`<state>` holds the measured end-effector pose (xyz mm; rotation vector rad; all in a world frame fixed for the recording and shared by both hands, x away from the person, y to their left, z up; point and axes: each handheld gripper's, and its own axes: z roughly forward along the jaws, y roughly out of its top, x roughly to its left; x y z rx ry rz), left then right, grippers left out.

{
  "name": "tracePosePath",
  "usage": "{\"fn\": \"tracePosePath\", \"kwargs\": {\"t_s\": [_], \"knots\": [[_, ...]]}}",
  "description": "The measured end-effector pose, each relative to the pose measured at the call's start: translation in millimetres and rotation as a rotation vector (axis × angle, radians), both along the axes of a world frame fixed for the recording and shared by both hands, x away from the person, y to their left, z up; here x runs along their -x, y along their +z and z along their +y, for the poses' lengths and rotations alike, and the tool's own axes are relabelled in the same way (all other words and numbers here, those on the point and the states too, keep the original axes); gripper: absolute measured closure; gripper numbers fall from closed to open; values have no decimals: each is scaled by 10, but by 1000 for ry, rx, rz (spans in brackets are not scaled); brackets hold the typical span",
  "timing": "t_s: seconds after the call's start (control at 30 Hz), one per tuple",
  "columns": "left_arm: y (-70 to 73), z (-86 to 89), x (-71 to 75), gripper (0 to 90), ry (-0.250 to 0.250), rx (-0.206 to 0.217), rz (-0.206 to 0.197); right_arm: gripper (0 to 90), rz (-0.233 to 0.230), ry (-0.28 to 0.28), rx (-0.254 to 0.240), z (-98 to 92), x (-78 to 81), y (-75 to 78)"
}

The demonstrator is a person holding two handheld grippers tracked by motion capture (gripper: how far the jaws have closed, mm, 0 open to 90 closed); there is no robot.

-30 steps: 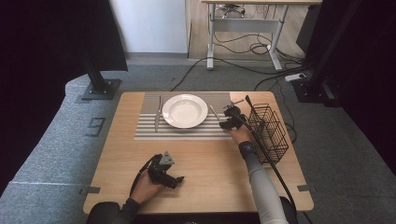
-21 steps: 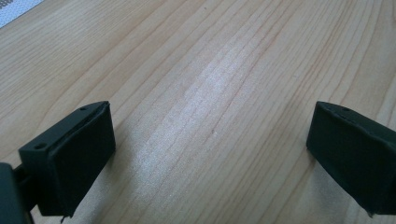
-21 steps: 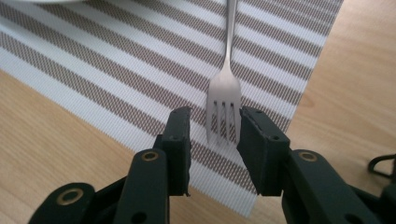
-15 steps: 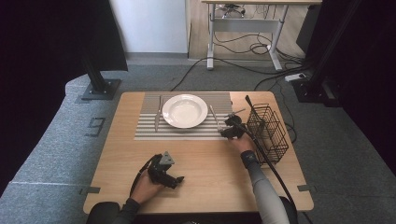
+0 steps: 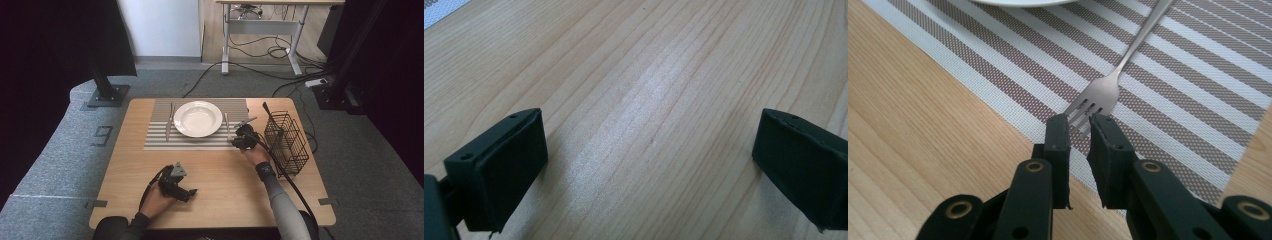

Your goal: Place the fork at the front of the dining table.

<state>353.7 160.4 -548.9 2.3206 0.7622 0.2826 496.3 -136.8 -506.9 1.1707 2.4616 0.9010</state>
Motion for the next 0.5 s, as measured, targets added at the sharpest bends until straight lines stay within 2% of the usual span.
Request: {"fn": "tracePosePath", "kwargs": {"t_s": [0.13, 0.2, 0.5], "knots": [[0, 1, 0, 8, -1, -1, 0, 773, -3, 8, -3, 46, -33, -71], [0, 1, -1, 8, -1, -1, 0, 773, -1, 8, -23, 48, -63, -80], [0, 0, 0, 8, 0, 0, 0, 772, -16, -12, -26, 114, -227, -91]]}}
